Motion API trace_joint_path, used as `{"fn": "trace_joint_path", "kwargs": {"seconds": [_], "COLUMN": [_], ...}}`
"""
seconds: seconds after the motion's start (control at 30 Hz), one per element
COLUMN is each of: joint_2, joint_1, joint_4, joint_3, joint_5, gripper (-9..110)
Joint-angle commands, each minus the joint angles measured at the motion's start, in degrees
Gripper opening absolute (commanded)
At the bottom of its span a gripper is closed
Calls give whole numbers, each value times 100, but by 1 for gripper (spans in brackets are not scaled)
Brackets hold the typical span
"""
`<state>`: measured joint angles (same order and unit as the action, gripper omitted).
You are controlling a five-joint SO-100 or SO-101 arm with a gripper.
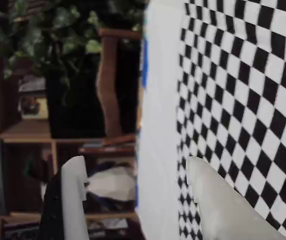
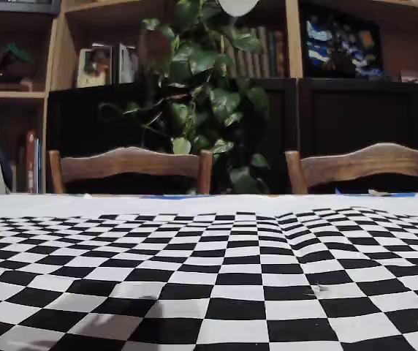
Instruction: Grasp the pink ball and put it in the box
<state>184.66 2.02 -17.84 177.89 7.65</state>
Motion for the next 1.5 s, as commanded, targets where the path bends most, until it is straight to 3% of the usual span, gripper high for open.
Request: {"fn": "trace_joint_path", "kwargs": {"seconds": [0.0, 0.2, 0.37, 0.9, 1.03, 1.47], "joint_2": [-44, -114, -211, -202, -193, -185], "joint_1": [-88, -176, -53, 62, 105, 272], "joint_4": [422, 712, 677, 650, 694, 782], "joint_3": [44, 44, 44, 44, 44, 44], "joint_5": [18, 360, 1494, 6996, 7849, 8464], "gripper": [28, 31, 31, 31, 31, 31]}}
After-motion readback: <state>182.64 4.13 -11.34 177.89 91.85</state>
